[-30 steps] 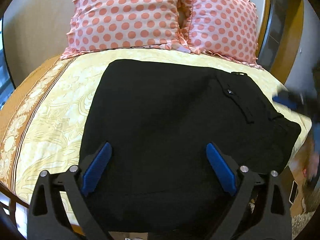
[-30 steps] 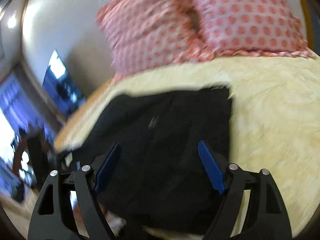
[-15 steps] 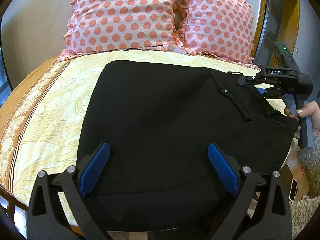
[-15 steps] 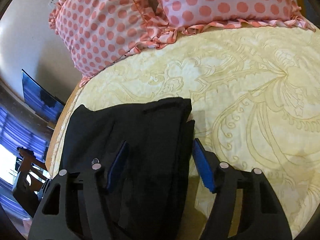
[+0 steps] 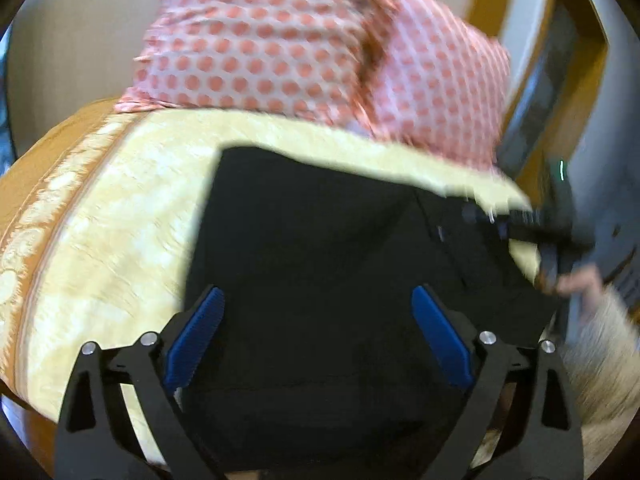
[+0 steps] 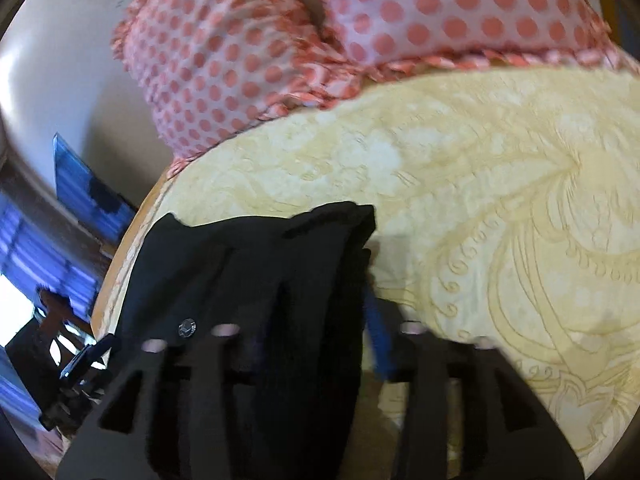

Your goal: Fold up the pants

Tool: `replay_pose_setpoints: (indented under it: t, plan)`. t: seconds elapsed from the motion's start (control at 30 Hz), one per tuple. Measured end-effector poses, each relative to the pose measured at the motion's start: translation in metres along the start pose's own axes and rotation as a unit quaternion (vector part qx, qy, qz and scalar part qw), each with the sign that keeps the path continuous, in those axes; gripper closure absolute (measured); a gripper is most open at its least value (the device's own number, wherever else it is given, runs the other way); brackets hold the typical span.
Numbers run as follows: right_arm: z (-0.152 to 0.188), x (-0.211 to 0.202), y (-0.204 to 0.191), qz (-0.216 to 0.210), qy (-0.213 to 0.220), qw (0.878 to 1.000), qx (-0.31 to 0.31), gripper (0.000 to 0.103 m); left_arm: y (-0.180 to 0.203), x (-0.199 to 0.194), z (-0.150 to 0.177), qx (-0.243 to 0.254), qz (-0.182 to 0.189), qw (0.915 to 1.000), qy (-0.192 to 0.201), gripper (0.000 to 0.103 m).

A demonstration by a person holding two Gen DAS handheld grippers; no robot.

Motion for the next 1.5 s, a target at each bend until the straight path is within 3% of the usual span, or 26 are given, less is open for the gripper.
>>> replay_pose_setpoints:
  t: [0.13, 0.23, 0.3, 0.37, 0.5, 0.53, 0.57, 0.63, 0.67, 0.83, 0.93, 1.03, 1.1, 1.3, 1.37, 1.43, 1.5]
  plan:
    - [-0.002, 0.003, -0.004, -0.004, -0.001, 1.000, -0.013, 0.049, -0.035, 0.002, -0.033, -0.040, -0.013, 0.9991, 0.004, 0.014]
    - [-0.002, 0.006, -0.008, -0.004, 0.002, 1.000, -0.026, 0.049, -0.060, 0.029, -0.051, -0.071, -0.010, 0.9966, -0.041, 0.027]
    - [-0.001, 0.007, -0.009, -0.004, 0.000, 1.000, -0.031, 0.057, -0.068, 0.048, -0.056, -0.090, 0.006, 0.9929, -0.077, 0.036]
    - [0.000, 0.007, -0.008, -0.006, 0.003, 0.999, -0.033, 0.057, -0.071, 0.065, -0.059, -0.098, 0.016, 0.9899, -0.101, 0.043]
    - [-0.001, 0.007, -0.006, -0.013, 0.005, 1.000, -0.027, 0.061, -0.080, 0.085, -0.061, -0.122, 0.028, 0.9849, -0.120, 0.046]
    - [0.000, 0.006, -0.007, -0.012, 0.007, 0.999, -0.033, 0.067, -0.081, 0.086, -0.060, -0.124, 0.029, 0.9843, -0.123, 0.052]
    - [0.001, 0.004, -0.010, -0.022, 0.011, 0.999, -0.041, 0.081, -0.082, 0.087, -0.061, -0.128, 0.026, 0.9840, -0.122, 0.070]
    - [0.000, -0.002, -0.017, -0.025, 0.022, 0.998, -0.055, 0.084, -0.083, 0.086, -0.063, -0.131, 0.024, 0.9840, -0.118, 0.091]
    - [-0.002, -0.004, -0.020, -0.029, 0.026, 0.998, -0.057, 0.085, -0.082, 0.082, -0.065, -0.129, 0.031, 0.9845, -0.115, 0.093]
    - [-0.026, -0.015, -0.032, -0.049, 0.040, 0.996, -0.065, 0.086, -0.067, 0.071, -0.091, -0.102, 0.042, 0.9898, -0.090, 0.094]
    - [-0.054, -0.025, -0.045, -0.035, 0.076, 0.993, -0.088, 0.087, -0.054, 0.074, -0.118, -0.079, 0.037, 0.9942, -0.062, 0.094]
    - [-0.082, -0.030, -0.050, -0.007, 0.122, 0.987, -0.106, 0.087, -0.044, 0.085, -0.148, -0.053, 0.015, 0.9982, -0.025, 0.093]
    - [-0.095, -0.022, -0.048, 0.021, 0.135, 0.984, -0.112, 0.087, -0.049, 0.101, -0.159, -0.049, -0.006, 0.9985, -0.021, 0.093]
    - [-0.104, 0.044, -0.026, 0.103, 0.043, 0.989, -0.092, 0.085, -0.076, 0.162, -0.141, -0.070, -0.061, 0.9930, -0.073, 0.090]
    - [-0.105, 0.043, -0.024, 0.117, 0.035, 0.989, -0.083, 0.079, -0.078, 0.163, -0.137, -0.071, -0.069, 0.9925, -0.072, 0.085]
    - [-0.109, 0.028, -0.020, 0.141, 0.036, 0.987, -0.064, 0.065, -0.076, 0.153, -0.139, -0.071, -0.079, 0.9924, -0.063, 0.081]
    - [-0.109, 0.003, -0.022, 0.149, 0.060, 0.985, -0.058, 0.063, -0.070, 0.127, -0.143, -0.053, -0.102, 0.9929, -0.033, 0.075]
Point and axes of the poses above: each gripper's, at about its wrist camera, not at the fingertips, and x roughly the way its jaws point, y to its right, z to its underside, the point moved 3 cm from there along x, roughly the way its jaws point, and after that the axes turned 7 degrees about z, right-handed, at the moved point
